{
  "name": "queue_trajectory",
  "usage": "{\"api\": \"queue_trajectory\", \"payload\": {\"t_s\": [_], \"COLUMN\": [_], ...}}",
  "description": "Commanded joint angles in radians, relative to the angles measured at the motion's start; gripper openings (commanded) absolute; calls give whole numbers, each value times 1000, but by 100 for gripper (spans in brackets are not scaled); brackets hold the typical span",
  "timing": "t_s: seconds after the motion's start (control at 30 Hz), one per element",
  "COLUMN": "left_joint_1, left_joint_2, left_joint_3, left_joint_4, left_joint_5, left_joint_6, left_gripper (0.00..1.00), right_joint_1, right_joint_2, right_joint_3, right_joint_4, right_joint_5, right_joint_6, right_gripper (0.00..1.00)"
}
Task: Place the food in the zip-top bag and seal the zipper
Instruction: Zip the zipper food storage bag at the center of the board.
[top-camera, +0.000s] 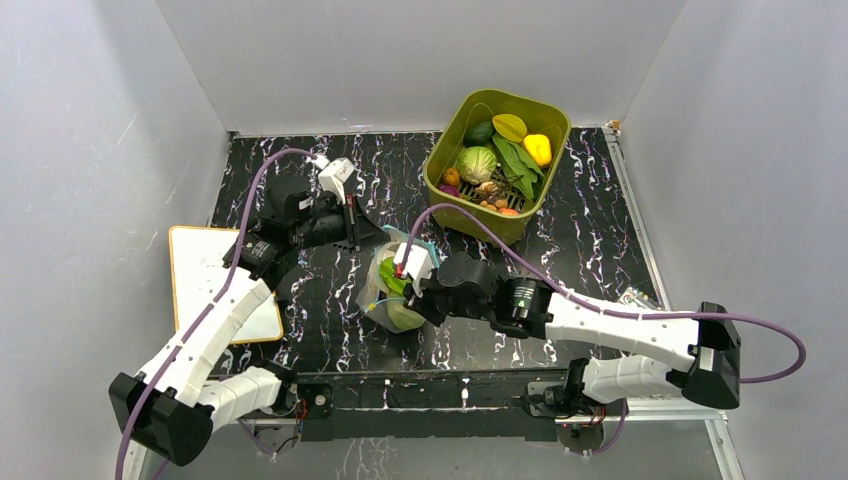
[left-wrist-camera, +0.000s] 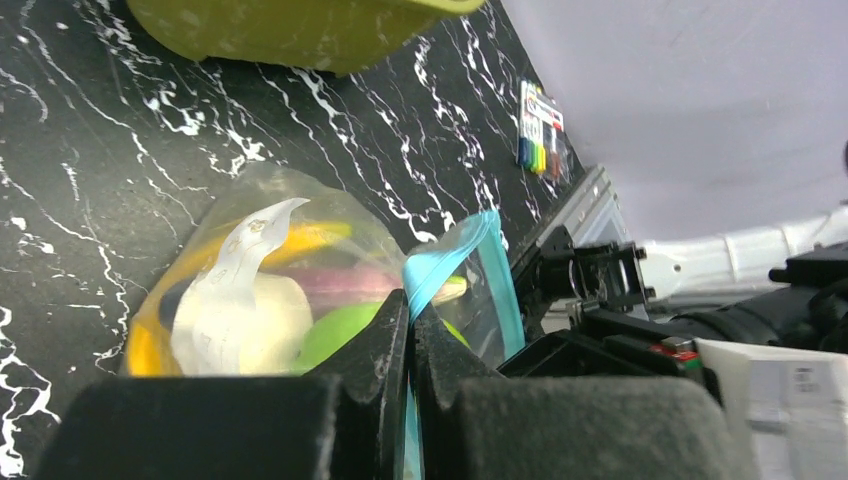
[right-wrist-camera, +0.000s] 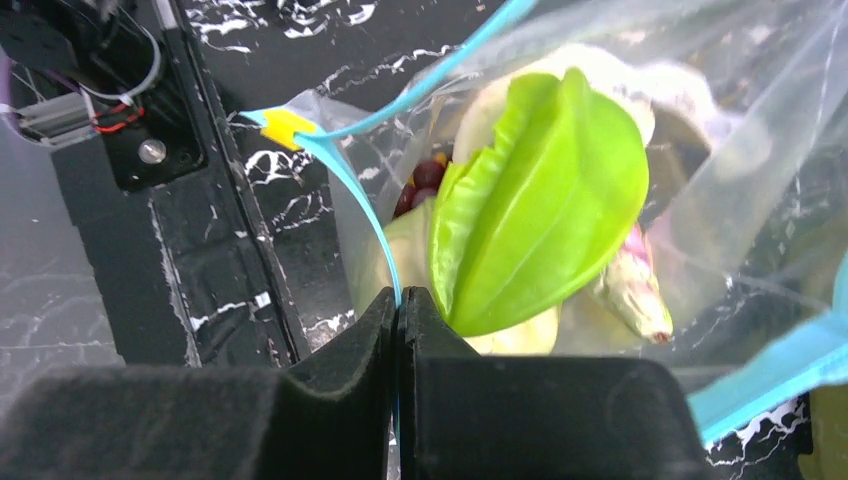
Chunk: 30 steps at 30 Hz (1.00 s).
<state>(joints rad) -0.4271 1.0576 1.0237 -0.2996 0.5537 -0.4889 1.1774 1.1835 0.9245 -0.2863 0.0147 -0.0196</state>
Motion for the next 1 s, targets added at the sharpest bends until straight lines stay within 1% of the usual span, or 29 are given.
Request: {"api": "queue_trajectory", "payload": {"t_s": [0.0, 0.13, 0.23, 0.3, 0.43, 0.53, 0.63, 0.7, 0.83, 0.97], "left_joint_1": [-2, -2, -2, -2, -2, -2, -2, -2, -2, -1], "left_joint_2": [2, 20, 37, 40, 50, 47, 23, -5, -79, -206], "left_joint_3": [25, 7, 6, -1, -11, -3, 19, 28, 32, -20], "left_joint_4": [16, 54, 52, 61, 84, 80, 46, 33, 19, 40], "left_joint_5": [166, 226, 259, 273, 304, 300, 261, 217, 158, 98], "left_joint_6": [50, 34, 30, 28, 16, 30, 89, 128, 268, 404], "left_gripper": [2, 4, 5, 7, 18, 33, 42, 51, 56, 56], "right_joint_1": [9, 11, 12, 12, 11, 11, 11, 11, 11, 10], "right_joint_2": [2, 16, 22, 22, 10, -8, -29, -34, -32, -38], "right_joint_3": [105, 135, 142, 138, 118, 92, 63, 55, 62, 67], "right_joint_4": [22, 21, 22, 21, 45, 84, 118, 125, 112, 115], "right_joint_5": [8, 5, 4, 23, 62, 88, 107, 117, 142, 159], "right_joint_6": [-55, -70, -79, -81, -54, -6, 42, 65, 98, 122], "right_gripper": [0, 0, 0, 0, 0, 0, 0, 0, 0, 0]}}
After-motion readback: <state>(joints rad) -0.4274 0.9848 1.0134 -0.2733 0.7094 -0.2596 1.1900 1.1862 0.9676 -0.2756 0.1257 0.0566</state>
